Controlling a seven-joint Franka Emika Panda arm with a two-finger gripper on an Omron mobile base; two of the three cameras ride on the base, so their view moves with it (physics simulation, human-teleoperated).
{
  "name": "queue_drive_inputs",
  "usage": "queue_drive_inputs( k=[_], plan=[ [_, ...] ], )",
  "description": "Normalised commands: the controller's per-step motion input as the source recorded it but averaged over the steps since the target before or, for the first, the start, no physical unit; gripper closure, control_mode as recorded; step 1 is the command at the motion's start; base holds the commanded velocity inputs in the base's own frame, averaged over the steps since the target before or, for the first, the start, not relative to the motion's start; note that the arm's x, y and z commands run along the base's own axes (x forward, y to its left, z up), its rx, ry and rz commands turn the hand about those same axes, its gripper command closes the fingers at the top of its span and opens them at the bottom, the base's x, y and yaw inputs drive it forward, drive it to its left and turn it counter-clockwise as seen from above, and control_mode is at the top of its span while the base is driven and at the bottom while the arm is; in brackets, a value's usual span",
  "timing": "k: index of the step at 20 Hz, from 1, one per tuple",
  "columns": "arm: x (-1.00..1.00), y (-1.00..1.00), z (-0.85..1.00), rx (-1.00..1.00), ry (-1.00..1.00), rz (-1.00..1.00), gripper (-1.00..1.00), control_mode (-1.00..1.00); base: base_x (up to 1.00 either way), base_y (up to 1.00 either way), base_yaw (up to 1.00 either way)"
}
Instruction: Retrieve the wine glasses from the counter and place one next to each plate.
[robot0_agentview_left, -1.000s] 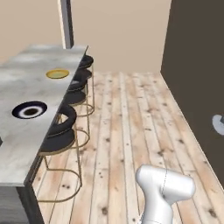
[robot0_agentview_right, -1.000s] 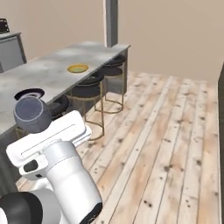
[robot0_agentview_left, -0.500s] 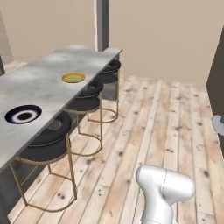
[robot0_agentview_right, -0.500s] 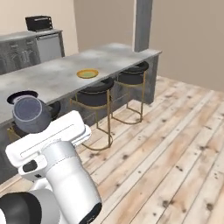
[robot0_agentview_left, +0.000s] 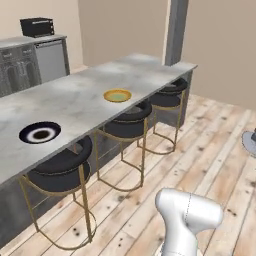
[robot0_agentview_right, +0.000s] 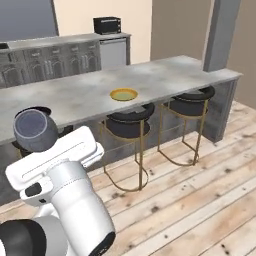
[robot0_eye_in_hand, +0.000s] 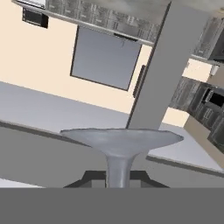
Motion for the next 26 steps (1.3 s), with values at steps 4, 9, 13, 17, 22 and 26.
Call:
queue_drive_inputs(
  k=[4, 9, 13, 17, 22, 26],
  plan=[
    [0.00, 0.00, 0.00, 0.00, 0.00, 0.00, 1.00, 1.00, 0.95, -0.77, 0.48],
    [0.00, 0.00, 0.00, 0.00, 0.00, 0.00, 1.00, 1.00, 1.00, -0.44, 0.39],
    [0.00, 0.00, 0.00, 0.00, 0.00, 0.00, 1.00, 1.00, 0.76, -0.15, 0.36],
    [0.00, 0.00, 0.00, 0.00, 0.00, 0.00, 1.00, 1.00, 0.05, 0.03, 0.49],
    [0.00, 0.00, 0.00, 0.00, 0.00, 0.00, 1.00, 1.00, -0.38, 0.03, 0.41],
    [0.00, 0.00, 0.00, 0.00, 0.00, 0.00, 1.00, 1.00, -0.34, -0.06, 0.22]
  ],
)
